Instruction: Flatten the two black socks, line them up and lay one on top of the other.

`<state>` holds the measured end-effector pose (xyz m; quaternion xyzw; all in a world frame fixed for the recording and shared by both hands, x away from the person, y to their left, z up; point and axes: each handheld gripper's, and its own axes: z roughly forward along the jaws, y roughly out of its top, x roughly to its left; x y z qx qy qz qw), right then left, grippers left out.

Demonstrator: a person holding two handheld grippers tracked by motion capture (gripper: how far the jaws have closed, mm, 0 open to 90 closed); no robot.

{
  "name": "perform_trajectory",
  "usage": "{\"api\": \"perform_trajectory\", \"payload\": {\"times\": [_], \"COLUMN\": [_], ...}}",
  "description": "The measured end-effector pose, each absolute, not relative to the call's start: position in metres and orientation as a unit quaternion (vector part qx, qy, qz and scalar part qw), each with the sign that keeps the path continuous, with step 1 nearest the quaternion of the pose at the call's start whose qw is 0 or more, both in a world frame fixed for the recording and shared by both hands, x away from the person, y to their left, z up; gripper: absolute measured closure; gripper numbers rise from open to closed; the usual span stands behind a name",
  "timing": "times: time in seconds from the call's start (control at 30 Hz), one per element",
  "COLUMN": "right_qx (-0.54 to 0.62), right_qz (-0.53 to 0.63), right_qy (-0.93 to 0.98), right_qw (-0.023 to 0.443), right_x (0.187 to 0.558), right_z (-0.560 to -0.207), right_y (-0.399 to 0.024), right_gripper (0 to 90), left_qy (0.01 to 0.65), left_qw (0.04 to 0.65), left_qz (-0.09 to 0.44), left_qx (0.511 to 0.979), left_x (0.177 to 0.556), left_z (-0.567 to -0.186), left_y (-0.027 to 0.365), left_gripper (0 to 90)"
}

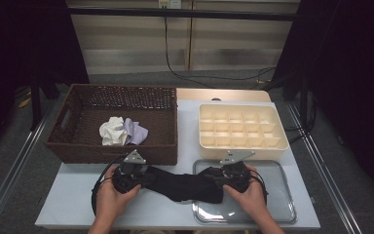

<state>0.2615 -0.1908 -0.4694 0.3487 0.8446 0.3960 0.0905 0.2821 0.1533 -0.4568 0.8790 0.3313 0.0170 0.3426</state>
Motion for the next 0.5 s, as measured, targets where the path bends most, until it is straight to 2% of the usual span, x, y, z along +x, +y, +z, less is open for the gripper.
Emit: {"api": "perform_trajectory", "payload": {"times": [0.13,0.23,0.5], "right_qx": [0.359,0.368,0.371], "right_qz": [0.402,0.407,0.416], "right_qy": [0.836,0.83,0.826], "right_qw": [0.099,0.103,0.084], "right_x": [0.256,0.252,0.233], "right_z": [-0.467,-0.464,-0.466], "right_y": [-0.203,-0.212,-0.222], "right_gripper": [67.3,63.3,54.0], "left_qy": [0.332,0.333,0.336], "left_qw": [0.344,0.345,0.342], "left_qz": [0.027,0.032,0.036], "left_qx": [0.878,0.877,0.877], "left_x": [0.28,0.28,0.281], "left_z": [-0.459,-0.46,-0.463], "left_y": [0.15,0.15,0.15], "left_gripper": [83.3,83.2,83.0]}}
